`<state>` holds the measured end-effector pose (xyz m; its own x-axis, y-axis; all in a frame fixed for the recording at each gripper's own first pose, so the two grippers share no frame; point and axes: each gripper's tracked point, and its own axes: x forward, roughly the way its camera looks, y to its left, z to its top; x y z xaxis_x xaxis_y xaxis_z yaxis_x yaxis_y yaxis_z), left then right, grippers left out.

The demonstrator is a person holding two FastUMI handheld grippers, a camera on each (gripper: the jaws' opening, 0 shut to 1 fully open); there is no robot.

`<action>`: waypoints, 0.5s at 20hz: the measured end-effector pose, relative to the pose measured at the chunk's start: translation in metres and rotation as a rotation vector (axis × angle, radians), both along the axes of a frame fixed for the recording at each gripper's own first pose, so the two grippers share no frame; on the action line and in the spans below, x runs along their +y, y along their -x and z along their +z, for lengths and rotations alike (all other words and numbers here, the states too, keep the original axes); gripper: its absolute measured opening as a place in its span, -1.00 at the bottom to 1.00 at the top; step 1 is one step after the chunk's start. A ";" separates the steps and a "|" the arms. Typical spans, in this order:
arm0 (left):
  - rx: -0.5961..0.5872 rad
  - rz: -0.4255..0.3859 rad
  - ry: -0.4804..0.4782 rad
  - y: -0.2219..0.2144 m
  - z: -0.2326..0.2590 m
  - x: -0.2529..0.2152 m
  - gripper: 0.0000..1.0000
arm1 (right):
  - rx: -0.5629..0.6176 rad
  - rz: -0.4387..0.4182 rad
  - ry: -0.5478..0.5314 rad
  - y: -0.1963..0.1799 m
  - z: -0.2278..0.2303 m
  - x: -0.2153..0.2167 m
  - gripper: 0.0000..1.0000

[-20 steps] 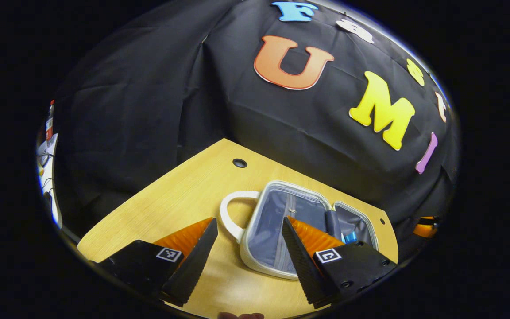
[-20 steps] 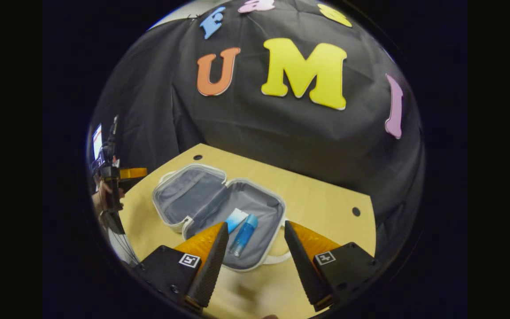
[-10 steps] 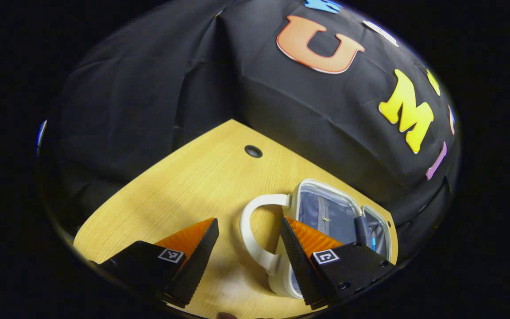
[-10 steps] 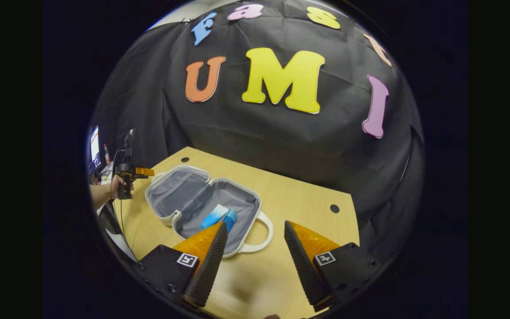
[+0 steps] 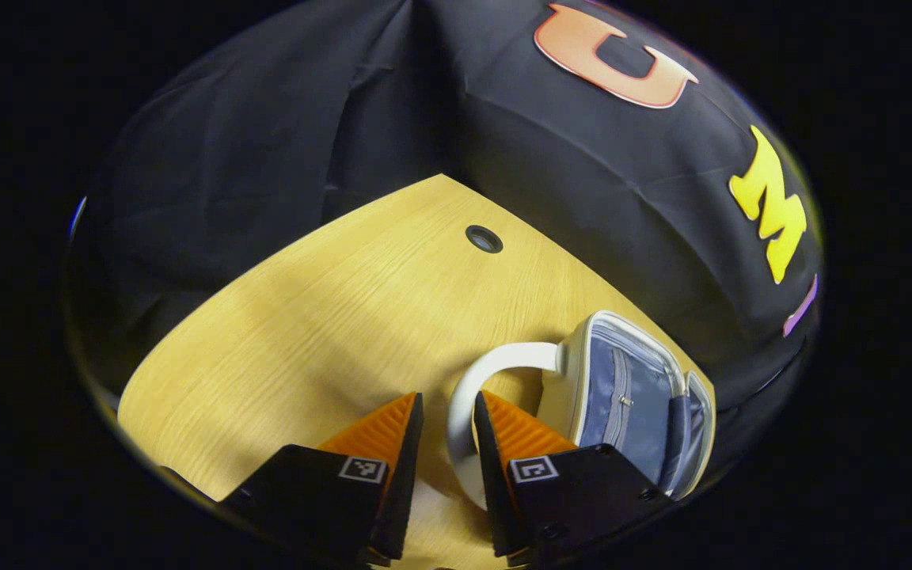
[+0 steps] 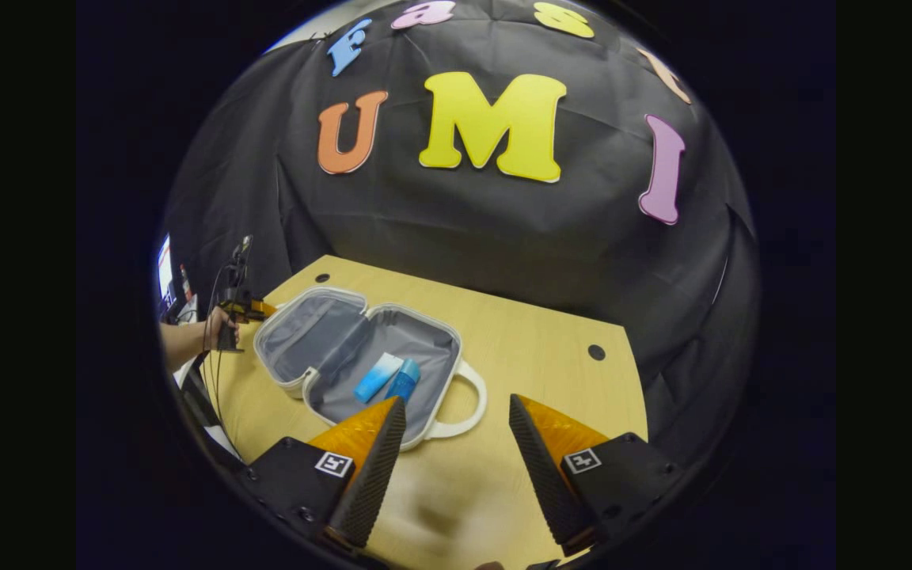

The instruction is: First open the suitcase, pack the skin care products into it, and then close the suitcase.

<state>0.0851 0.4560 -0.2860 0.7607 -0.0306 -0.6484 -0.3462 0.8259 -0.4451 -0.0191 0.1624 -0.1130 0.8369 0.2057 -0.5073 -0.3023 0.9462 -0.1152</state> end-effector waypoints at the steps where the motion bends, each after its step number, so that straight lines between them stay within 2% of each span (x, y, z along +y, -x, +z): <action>1: 0.023 -0.006 0.014 -0.001 -0.007 -0.003 -0.05 | 0.003 0.000 0.001 0.000 -0.001 -0.002 0.56; 2: 0.048 -0.017 0.023 -0.001 -0.011 -0.006 -0.32 | 0.004 -0.006 0.000 0.002 -0.001 -0.004 0.56; 3: 0.059 -0.018 0.035 -0.001 -0.011 -0.007 -0.36 | 0.003 -0.015 -0.003 0.000 0.000 -0.008 0.60; 4: 0.065 0.000 0.051 -0.001 -0.007 -0.004 -0.54 | 0.000 -0.025 -0.007 0.001 0.002 -0.012 0.59; 7: -0.021 0.063 0.120 -0.005 0.035 -0.007 -0.67 | -0.014 -0.051 -0.027 0.002 0.005 -0.023 0.59; 10: -0.117 0.041 -0.008 -0.004 0.091 -0.020 -0.76 | -0.035 -0.068 -0.064 0.005 0.011 -0.030 0.60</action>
<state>0.0891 0.4365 -0.1946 0.8317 0.0069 -0.5552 -0.3259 0.8156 -0.4780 -0.0238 0.1320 -0.1025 0.8672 0.1791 -0.4647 -0.2342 0.9701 -0.0630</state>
